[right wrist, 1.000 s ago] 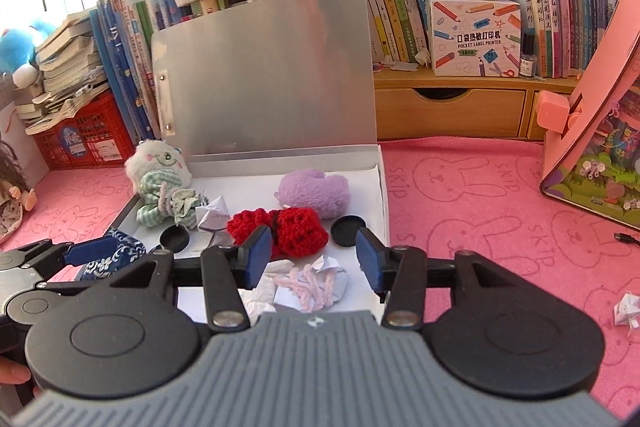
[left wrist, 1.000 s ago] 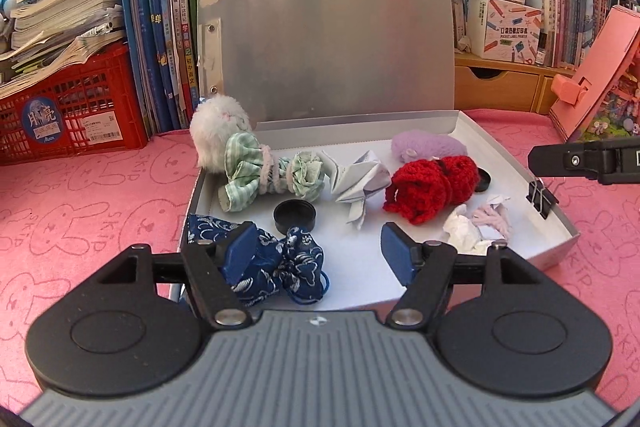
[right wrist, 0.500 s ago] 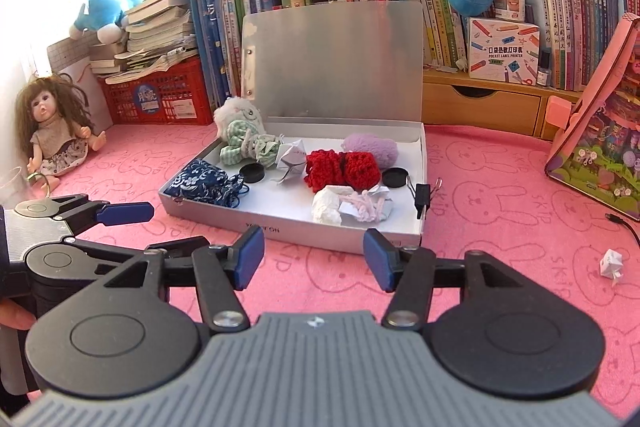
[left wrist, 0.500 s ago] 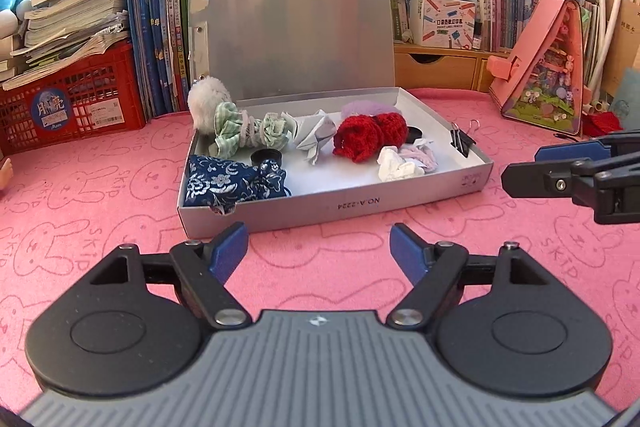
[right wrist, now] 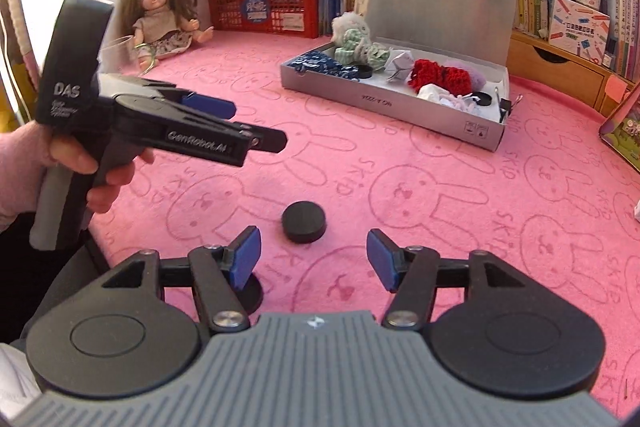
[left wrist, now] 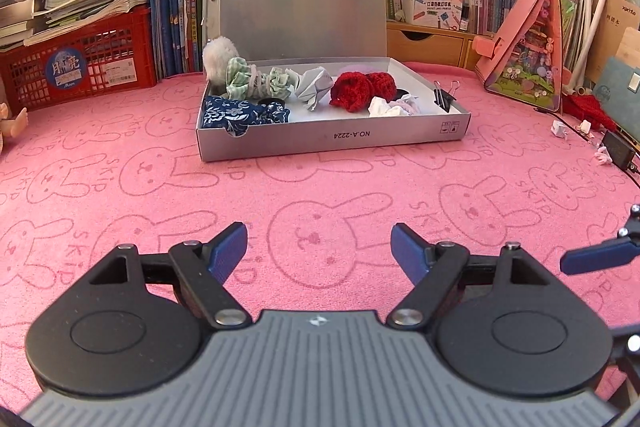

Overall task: Organize objects
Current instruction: 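Move both open tools back toward the remaining black lids on the table, then grasp a black lid with the right gripper while the left grasps another lid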

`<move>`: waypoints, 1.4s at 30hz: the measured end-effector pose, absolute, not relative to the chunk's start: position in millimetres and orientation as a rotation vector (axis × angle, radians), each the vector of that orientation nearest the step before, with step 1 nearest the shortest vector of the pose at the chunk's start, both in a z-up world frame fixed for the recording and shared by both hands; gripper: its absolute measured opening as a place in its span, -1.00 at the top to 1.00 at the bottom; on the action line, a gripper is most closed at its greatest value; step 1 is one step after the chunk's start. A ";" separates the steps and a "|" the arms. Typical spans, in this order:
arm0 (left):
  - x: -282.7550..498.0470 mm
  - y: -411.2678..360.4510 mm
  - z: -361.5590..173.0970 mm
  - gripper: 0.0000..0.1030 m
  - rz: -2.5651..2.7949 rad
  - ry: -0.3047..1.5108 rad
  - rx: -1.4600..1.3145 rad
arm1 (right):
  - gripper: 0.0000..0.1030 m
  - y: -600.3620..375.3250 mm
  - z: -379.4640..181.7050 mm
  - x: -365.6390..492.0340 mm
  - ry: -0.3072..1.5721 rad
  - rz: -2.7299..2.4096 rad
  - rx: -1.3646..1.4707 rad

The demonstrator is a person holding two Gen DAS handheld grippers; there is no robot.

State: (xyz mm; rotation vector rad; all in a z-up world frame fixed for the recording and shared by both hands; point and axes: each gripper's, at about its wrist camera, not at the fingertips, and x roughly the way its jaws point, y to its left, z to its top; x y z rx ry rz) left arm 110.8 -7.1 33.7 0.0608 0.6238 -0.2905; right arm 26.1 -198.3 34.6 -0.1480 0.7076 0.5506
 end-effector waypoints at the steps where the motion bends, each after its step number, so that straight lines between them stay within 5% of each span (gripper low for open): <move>1: 111.7 -5.5 33.1 -0.60 -0.283 0.628 0.051 | -0.49 -195.1 33.7 21.7 0.712 0.576 -0.151; 10: 108.8 -5.3 30.6 -0.60 -0.274 0.639 0.023 | -0.48 -165.0 11.0 7.8 0.756 0.639 -0.232; 17: 105.0 -12.3 24.7 -0.60 -0.290 0.648 0.025 | 0.30 -170.0 10.7 -0.9 0.724 0.570 -0.218; 31: 78.7 -34.5 17.3 -0.61 -0.352 0.617 0.044 | 0.27 -218.8 4.7 21.6 0.675 0.201 -0.063; 42: 64.9 -63.1 1.9 -0.62 -0.368 0.607 0.059 | -0.08 -231.0 -5.7 17.7 0.600 0.039 0.002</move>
